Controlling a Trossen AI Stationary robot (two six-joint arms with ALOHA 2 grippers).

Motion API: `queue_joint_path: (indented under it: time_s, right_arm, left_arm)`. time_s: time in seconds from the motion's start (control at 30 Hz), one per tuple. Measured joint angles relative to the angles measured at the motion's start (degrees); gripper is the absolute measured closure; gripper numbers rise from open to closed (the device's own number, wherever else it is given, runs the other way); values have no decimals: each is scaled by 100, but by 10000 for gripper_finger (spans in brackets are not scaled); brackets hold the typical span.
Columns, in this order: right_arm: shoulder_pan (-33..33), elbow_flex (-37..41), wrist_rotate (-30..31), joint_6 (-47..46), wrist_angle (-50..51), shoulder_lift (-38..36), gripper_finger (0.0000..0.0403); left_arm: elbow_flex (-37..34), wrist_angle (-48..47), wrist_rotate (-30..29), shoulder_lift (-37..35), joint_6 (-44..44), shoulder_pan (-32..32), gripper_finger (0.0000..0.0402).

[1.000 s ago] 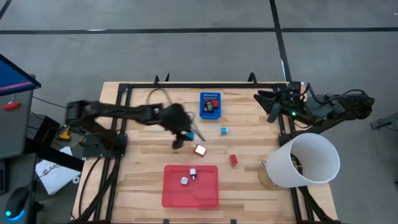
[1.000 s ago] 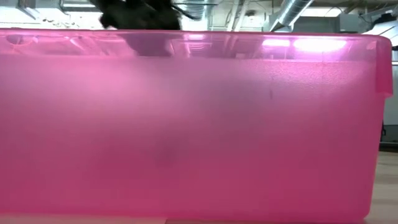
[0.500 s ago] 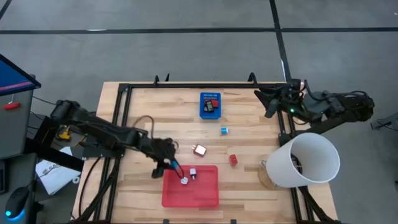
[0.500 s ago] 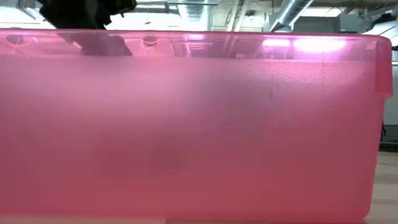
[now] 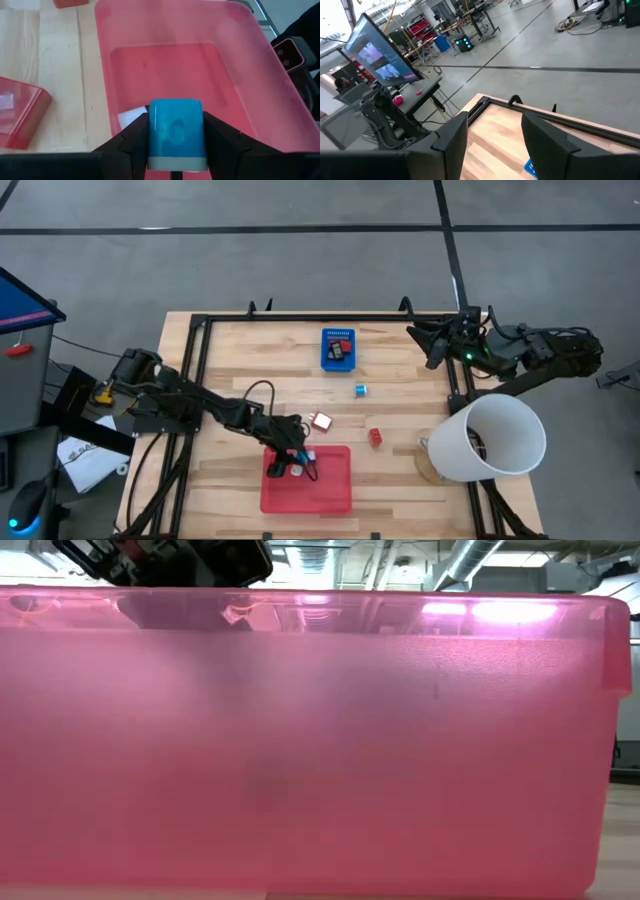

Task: Pick & Place Office items
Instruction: Put the bottom blue charger adapter into the red bin, then put the blue charger adapter into the red bin

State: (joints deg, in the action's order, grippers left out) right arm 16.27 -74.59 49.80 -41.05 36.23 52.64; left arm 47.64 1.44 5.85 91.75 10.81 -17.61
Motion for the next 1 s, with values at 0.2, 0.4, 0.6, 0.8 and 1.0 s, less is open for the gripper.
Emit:
queue_joint_path:
  time_s: [0.2,0.4,0.6,0.8,1.0]
  right_arm:
    - [2,-1,-31,-8,0,0,223]
    - [2,0,-44,-6,2,0,223]
    - [4,0,-44,-3,2,0,223]
    - [9,0,-46,4,0,0,223]
    - [9,0,-46,8,0,0,223]
  left_arm:
    - [10,-26,-1,57,105,28,261]
    - [10,-40,-1,57,125,31,261]
    - [10,-47,-1,57,161,31,261]
    - [10,-44,-1,57,166,31,183]
    - [10,-45,-1,57,166,31,181]
